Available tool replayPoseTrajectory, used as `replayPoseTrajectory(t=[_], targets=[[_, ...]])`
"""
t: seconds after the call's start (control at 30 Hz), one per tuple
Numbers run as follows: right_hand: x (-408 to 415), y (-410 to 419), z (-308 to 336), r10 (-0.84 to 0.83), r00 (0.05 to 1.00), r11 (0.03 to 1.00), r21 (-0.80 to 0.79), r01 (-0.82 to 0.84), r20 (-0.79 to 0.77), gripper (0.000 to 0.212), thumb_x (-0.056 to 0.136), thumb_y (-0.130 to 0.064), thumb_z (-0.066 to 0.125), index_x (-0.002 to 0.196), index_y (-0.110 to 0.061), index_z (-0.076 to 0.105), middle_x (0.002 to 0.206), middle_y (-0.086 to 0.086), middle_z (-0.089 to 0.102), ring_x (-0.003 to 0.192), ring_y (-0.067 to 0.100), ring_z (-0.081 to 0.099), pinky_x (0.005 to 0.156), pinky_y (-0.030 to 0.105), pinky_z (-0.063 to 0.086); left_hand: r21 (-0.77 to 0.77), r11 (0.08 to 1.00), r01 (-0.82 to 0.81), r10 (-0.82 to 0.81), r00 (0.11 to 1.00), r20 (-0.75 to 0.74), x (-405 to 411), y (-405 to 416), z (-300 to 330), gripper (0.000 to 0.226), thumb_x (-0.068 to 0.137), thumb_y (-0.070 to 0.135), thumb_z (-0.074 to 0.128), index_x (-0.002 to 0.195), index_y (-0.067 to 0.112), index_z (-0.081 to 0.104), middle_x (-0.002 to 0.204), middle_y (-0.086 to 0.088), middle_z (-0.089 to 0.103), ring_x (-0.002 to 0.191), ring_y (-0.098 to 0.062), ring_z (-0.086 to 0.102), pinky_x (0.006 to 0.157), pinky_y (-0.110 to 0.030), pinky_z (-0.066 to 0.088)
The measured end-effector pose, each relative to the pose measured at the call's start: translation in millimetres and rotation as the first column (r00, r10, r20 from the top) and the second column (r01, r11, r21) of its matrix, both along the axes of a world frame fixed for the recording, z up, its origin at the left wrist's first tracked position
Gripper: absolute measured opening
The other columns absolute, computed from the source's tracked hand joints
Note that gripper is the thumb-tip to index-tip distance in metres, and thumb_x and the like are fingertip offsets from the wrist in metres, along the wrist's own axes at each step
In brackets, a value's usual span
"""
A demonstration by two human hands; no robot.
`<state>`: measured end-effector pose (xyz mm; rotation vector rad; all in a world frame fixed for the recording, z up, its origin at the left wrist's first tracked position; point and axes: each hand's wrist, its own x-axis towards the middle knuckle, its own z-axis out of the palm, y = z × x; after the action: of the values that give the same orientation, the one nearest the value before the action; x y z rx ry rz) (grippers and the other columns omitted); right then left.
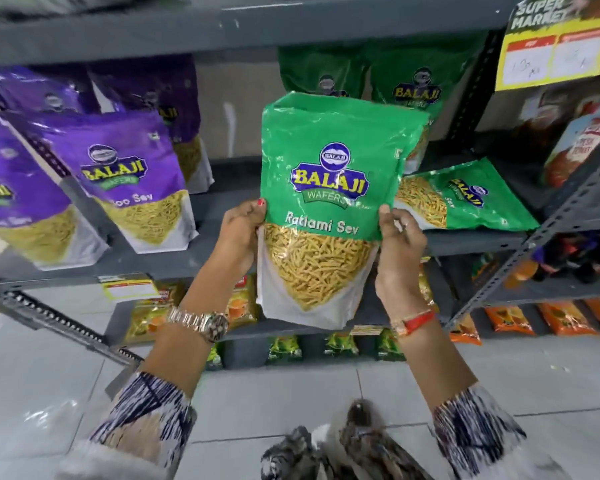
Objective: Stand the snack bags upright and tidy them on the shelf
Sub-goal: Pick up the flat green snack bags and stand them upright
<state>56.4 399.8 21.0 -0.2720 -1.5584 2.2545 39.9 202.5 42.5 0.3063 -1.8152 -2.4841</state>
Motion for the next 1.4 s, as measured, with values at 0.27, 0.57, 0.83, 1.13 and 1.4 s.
replayPoseTrajectory(t=[0.27, 0.57, 0.83, 1.13, 1.4], targets=[[5, -5, 6, 0.058, 0.997, 0.996, 0.065, -0.055, -0.045, 0.016, 0.092, -0.012, 0.053, 0.079, -0.018, 0.061, 0.073, -0.015, 0.069, 0.072, 0.000, 0.062, 0.073, 0.022, 0.053, 0.014, 0.998, -0.053, 0.053, 0.998, 0.022, 11, -1, -6, 0.026, 0.096, 0.009, 0.036, 0.081, 0.011, 0.057, 0.075, -0.001, 0.070, 0.067, -0.010, 0.065, 0.065, -0.025, 0.056], [-86, -14, 22, 0.281, 0.959, 0.957, 0.063, -0.283, 0.040, 0.013, 0.092, -0.017, 0.054, 0.101, -0.009, 0.058, 0.102, 0.011, 0.064, 0.099, 0.022, 0.058, 0.102, 0.050, 0.044, -0.071, 0.977, -0.202, 0.201, 0.979, -0.018, -55, -8, -4, 0.027, 0.096, 0.009, 0.034, 0.081, 0.023, 0.051, 0.084, 0.002, 0.061, 0.073, -0.012, 0.054, 0.068, -0.031, 0.045], [-136, -18, 2, 0.361, 0.928, 0.923, 0.107, -0.370, 0.096, 0.037, 0.083, -0.037, 0.059, 0.106, -0.008, 0.058, 0.117, 0.021, 0.063, 0.112, 0.032, 0.059, 0.105, 0.055, 0.042, -0.105, 0.961, -0.257, 0.258, 0.966, 0.000, -99, -14, -15, 0.026, 0.095, 0.009, 0.036, 0.081, 0.025, 0.052, 0.079, 0.002, 0.061, 0.063, -0.010, 0.052, 0.062, -0.030, 0.043], [-137, -16, -4, 0.351, 0.933, 0.926, 0.119, -0.358, 0.079, 0.032, 0.093, -0.018, 0.050, 0.115, 0.005, 0.053, 0.102, 0.011, 0.063, 0.098, 0.021, 0.059, 0.097, 0.045, 0.045, -0.083, 0.963, -0.255, 0.256, 0.967, 0.005, -106, -17, -34, 0.023, 0.095, 0.010, 0.038, 0.081, 0.021, 0.052, 0.053, 0.015, 0.059, 0.047, 0.001, 0.048, 0.056, -0.020, 0.046], [-113, 23, -18, 0.010, 0.999, 0.997, -0.074, -0.006, 0.048, 0.012, 0.087, -0.007, 0.058, 0.094, -0.016, 0.056, 0.088, 0.004, 0.064, 0.077, 0.015, 0.062, 0.068, 0.024, 0.053, 0.036, 0.670, -0.742, 0.696, 0.610, -0.379, -73, 50, -22, 0.014, 0.090, 0.001, 0.044, 0.080, 0.010, 0.044, 0.066, 0.014, 0.050, 0.055, 0.010, 0.046, 0.059, -0.007, 0.038]])
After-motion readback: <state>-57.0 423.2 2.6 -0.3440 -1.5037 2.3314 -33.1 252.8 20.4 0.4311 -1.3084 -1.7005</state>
